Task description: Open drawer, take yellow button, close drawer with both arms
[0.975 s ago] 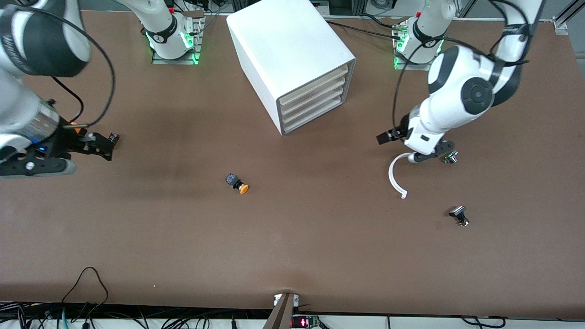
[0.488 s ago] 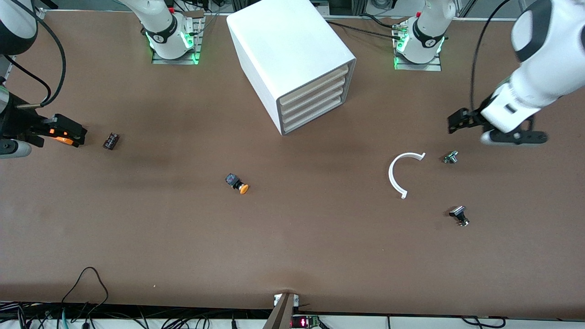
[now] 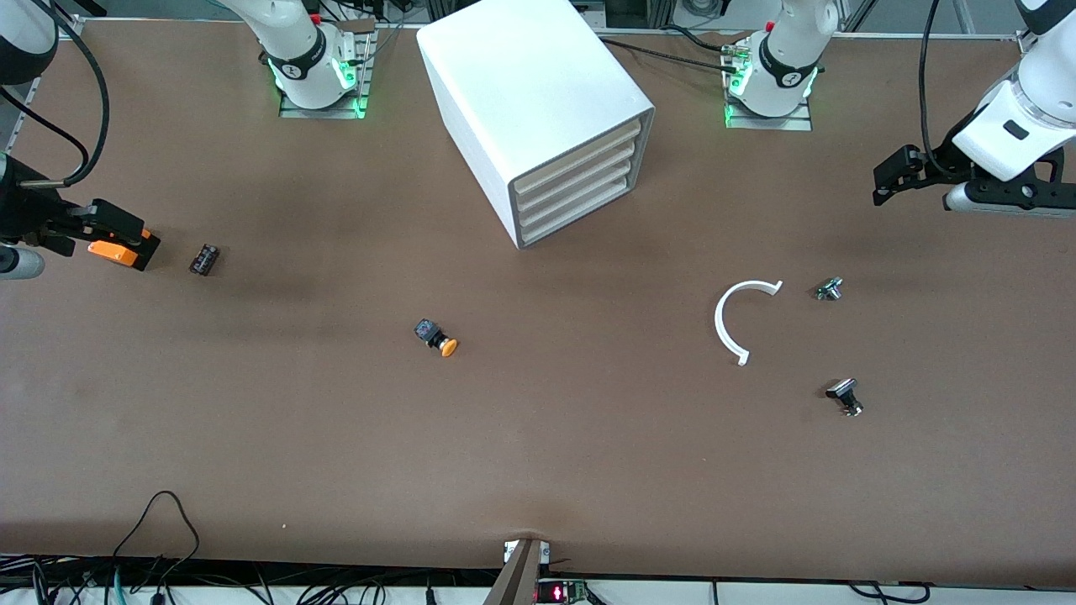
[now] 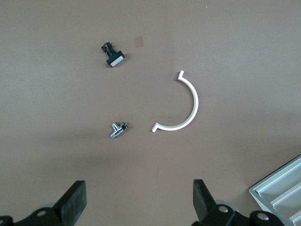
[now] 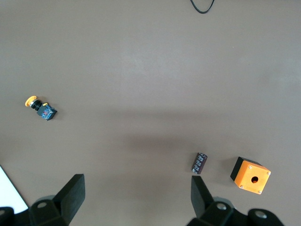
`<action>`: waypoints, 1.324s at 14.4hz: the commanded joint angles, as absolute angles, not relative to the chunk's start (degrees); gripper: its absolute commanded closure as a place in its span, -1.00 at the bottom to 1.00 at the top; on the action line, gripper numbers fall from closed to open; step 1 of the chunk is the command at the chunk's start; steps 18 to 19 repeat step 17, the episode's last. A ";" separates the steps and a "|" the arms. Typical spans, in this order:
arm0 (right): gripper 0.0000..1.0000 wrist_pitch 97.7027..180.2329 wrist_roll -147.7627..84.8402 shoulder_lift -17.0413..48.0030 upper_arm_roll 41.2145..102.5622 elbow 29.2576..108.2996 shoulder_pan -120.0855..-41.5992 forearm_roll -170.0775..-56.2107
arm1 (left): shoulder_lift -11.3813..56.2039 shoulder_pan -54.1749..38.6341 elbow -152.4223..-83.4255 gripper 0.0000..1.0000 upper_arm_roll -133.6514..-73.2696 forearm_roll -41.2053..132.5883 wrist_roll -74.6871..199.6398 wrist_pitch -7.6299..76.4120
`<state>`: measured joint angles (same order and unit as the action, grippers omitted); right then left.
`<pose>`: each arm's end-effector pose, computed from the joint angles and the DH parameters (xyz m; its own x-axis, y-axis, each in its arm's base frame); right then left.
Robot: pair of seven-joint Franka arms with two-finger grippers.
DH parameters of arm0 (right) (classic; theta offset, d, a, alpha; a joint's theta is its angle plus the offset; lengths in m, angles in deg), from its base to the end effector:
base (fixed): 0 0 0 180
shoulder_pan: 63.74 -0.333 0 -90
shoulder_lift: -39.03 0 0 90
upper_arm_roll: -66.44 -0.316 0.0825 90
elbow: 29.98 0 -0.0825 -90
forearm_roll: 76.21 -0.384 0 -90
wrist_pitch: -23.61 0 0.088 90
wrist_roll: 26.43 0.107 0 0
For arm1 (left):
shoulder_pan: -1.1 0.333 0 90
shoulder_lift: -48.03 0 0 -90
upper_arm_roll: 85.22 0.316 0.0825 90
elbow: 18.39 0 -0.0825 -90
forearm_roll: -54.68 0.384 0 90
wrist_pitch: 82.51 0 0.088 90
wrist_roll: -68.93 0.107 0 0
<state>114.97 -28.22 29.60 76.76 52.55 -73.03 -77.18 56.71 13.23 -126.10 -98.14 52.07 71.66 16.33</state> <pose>0.6060 0.0000 0.5941 0.9999 0.0150 -0.0082 0.0151 -0.9998 0.0122 0.5144 -0.0180 0.5696 0.9986 -0.0517 -0.0065 -0.0516 -0.9986 0.0115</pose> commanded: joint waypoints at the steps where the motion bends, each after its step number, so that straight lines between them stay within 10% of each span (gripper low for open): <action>1: -1.00 114.23 -25.13 30.51 76.72 53.34 -72.88 -76.56 | 55.94 13.58 -124.82 -1.00 -98.23 53.37 74.28 14.70; 19: -1.00 114.49 -24.93 29.10 76.63 53.16 -73.76 -76.30 | 53.84 13.58 -121.57 -1.00 -98.76 53.37 74.38 11.18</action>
